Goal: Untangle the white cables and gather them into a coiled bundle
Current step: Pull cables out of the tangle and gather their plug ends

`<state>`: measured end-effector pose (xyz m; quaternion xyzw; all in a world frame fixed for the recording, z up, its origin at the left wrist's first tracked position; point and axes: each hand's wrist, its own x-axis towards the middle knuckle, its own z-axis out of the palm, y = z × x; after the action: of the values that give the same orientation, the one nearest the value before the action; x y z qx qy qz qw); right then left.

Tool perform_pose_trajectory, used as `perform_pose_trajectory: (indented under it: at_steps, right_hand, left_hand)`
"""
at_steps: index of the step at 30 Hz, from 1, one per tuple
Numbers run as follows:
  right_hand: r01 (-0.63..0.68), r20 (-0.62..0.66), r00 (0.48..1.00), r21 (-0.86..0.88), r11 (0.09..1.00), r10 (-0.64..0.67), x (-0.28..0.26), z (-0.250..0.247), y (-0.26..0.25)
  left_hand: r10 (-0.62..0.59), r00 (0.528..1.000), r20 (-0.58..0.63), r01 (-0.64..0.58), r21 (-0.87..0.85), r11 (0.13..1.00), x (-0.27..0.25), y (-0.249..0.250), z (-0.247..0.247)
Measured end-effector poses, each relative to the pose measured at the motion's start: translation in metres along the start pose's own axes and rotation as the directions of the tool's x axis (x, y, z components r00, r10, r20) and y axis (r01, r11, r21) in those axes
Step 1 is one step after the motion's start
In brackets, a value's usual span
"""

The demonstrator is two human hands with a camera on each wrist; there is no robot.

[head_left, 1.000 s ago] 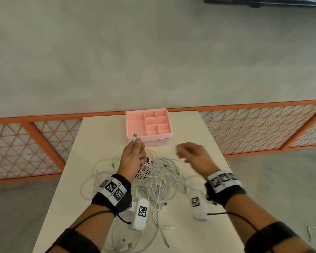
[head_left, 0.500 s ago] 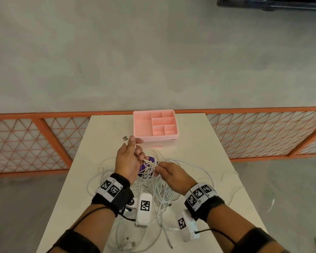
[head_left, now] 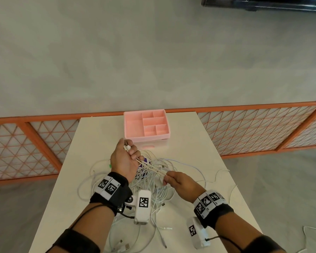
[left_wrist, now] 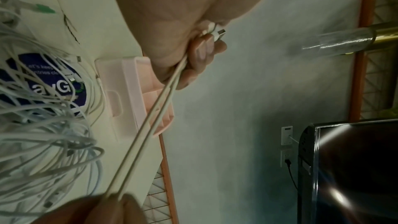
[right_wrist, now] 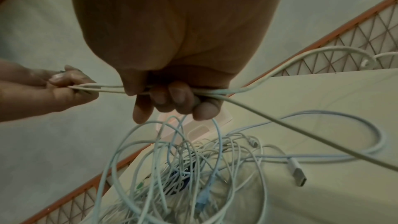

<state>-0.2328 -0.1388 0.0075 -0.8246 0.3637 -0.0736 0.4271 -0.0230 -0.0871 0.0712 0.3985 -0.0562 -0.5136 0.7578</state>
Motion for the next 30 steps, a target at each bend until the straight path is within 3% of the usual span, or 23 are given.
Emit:
perform_pose_trajectory:
  at_steps: [4,7,9,12,14,17,19,21,23,25,27,30]
  right_hand:
    - [-0.022,-0.029,0.999,-0.066,0.998,0.02,-0.009,-0.014,0.015]
    - [-0.051,-0.187,0.982,-0.25,0.967,0.004,-0.005,-0.041,0.029]
    - [-0.171,-0.366,0.93,-0.356,0.919,0.031,-0.002,-0.063,0.043]
    - [-0.369,-0.554,0.819,-0.303,0.879,0.153,-0.008,-0.087,0.07]
    - [-0.499,-0.553,0.791,-0.338,0.798,0.261,-0.017,-0.086,0.085]
    - [-0.608,-0.35,0.794,-0.443,0.659,0.497,-0.031,-0.064,0.103]
    - [-0.577,-0.149,0.794,-0.49,0.654,0.589,-0.037,-0.048,0.104]
    - [-0.51,-0.019,0.819,-0.483,0.712,0.574,-0.036,-0.04,0.088]
    - [-0.405,0.032,0.898,-0.331,0.852,0.439,-0.029,-0.035,0.057]
    - [-0.221,-0.037,0.975,-0.051,0.974,0.219,-0.023,-0.025,0.021]
    - [-0.069,-0.052,0.996,0.087,0.994,0.074,-0.017,-0.01,-0.016]
    - [0.015,0.009,1.0,0.174,0.985,-0.017,-0.01,0.016,-0.052]
  left_hand:
    - [0.007,1.0,-0.017,-0.007,-0.027,1.0,-0.002,0.001,0.0]
    - [-0.004,1.0,-0.015,0.004,0.001,1.0,-0.007,-0.005,-0.002]
    - [-0.018,0.999,-0.028,0.02,0.044,0.999,-0.009,-0.006,-0.004]
    - [-0.057,0.997,-0.045,0.062,0.113,0.992,-0.008,-0.002,-0.009]
    - [-0.071,0.996,-0.06,0.079,0.144,0.986,-0.009,0.0,-0.014]
    - [-0.071,0.996,-0.059,0.082,0.214,0.973,-0.014,-0.006,-0.017]
    - [-0.08,0.996,-0.044,0.089,0.255,0.963,-0.019,-0.014,-0.015]
    - [-0.088,0.996,-0.022,0.091,0.274,0.958,-0.025,-0.023,-0.013]
    - [-0.1,0.995,0.002,0.096,0.259,0.961,-0.028,-0.031,-0.01]
    - [-0.098,0.995,0.024,0.09,0.243,0.966,-0.031,-0.039,-0.006]
    - [-0.068,0.997,0.027,0.061,0.224,0.973,-0.033,-0.044,-0.002]
    - [-0.012,1.0,0.016,0.009,0.168,0.986,-0.034,-0.043,0.004]
